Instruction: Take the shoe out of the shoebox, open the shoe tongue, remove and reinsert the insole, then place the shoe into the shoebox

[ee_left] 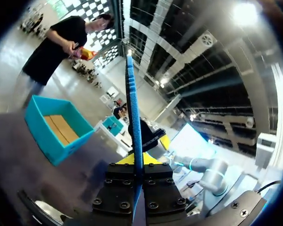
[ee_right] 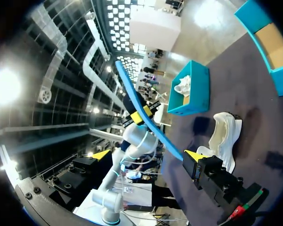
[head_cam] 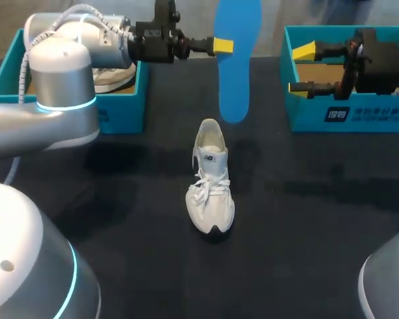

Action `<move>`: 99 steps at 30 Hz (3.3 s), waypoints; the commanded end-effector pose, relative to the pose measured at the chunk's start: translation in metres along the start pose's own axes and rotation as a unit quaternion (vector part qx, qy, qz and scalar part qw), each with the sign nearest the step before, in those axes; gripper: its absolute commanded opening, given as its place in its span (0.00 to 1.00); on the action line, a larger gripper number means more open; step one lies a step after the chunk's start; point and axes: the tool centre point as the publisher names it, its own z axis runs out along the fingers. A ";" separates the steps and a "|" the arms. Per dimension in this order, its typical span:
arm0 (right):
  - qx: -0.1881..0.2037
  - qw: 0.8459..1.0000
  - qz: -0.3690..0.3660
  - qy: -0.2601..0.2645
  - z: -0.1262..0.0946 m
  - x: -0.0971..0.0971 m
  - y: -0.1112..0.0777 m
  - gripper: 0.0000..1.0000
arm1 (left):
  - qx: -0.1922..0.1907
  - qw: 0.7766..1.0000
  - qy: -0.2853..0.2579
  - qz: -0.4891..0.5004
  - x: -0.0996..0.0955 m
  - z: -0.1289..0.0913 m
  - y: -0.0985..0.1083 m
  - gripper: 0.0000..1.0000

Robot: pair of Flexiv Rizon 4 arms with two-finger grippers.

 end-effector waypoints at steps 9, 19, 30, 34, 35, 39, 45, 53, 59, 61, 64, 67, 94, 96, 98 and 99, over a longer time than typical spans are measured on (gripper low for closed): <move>0.000 1.000 0.000 -0.001 0.002 0.000 0.001 1.00 | 0.010 0.998 0.003 0.058 0.004 0.001 0.004 0.00; 0.000 1.000 0.000 -0.001 0.002 0.000 0.001 1.00 | 0.023 0.951 0.029 0.307 0.004 0.007 0.015 0.00; 0.000 1.000 0.000 -0.001 0.002 0.000 0.001 1.00 | 0.024 0.764 -0.012 0.645 -0.004 0.017 0.022 0.00; 0.000 1.000 0.000 -0.001 0.002 0.000 0.001 1.00 | 0.020 0.689 -0.009 0.724 -0.001 0.018 0.022 0.00; 0.000 1.000 0.000 -0.001 0.002 0.000 0.001 1.00 | 0.018 0.676 -0.010 0.736 0.000 0.018 0.022 0.00; 0.000 1.000 0.000 -0.001 0.002 0.000 0.001 1.00 | 0.029 0.604 -0.021 0.796 0.000 0.016 0.018 0.00; 0.000 1.000 0.000 -0.001 0.002 0.000 0.001 1.00 | 0.043 0.474 -0.018 0.879 -0.004 0.010 0.011 0.00; 0.000 1.000 0.000 -0.001 0.002 0.000 0.001 1.00 | 0.026 0.388 -0.010 0.921 -0.013 0.008 0.007 0.00; 0.000 1.000 0.000 -0.001 0.002 0.000 0.001 1.00 | 0.019 0.366 -0.005 0.931 -0.011 0.009 -0.001 0.00; 0.000 1.000 0.000 -0.001 0.002 0.000 0.001 1.00 | 0.017 0.357 0.000 0.934 -0.010 0.009 -0.001 0.00; 0.000 1.000 0.000 -0.001 0.002 0.000 0.001 1.00 | 0.028 0.363 -0.013 0.931 -0.010 0.007 -0.004 0.00; 0.000 1.000 0.000 -0.001 0.002 0.000 0.001 1.00 | 0.027 0.361 -0.016 0.932 -0.010 0.007 -0.004 0.00; 0.013 1.000 0.011 -0.022 0.018 0.009 0.009 1.00 | 0.027 0.361 -0.016 0.932 -0.010 0.007 -0.004 0.00; 0.016 0.999 0.017 -0.025 0.022 0.012 0.012 1.00 | 0.027 0.361 -0.016 0.932 -0.010 0.007 -0.004 0.00; 0.013 0.999 0.024 -0.023 0.024 0.013 0.013 1.00 | 0.027 0.361 -0.016 0.932 -0.010 0.007 -0.004 0.00; 0.015 0.999 0.033 -0.026 0.026 0.015 0.014 1.00 | 0.027 0.361 -0.016 0.932 -0.010 0.007 -0.004 0.00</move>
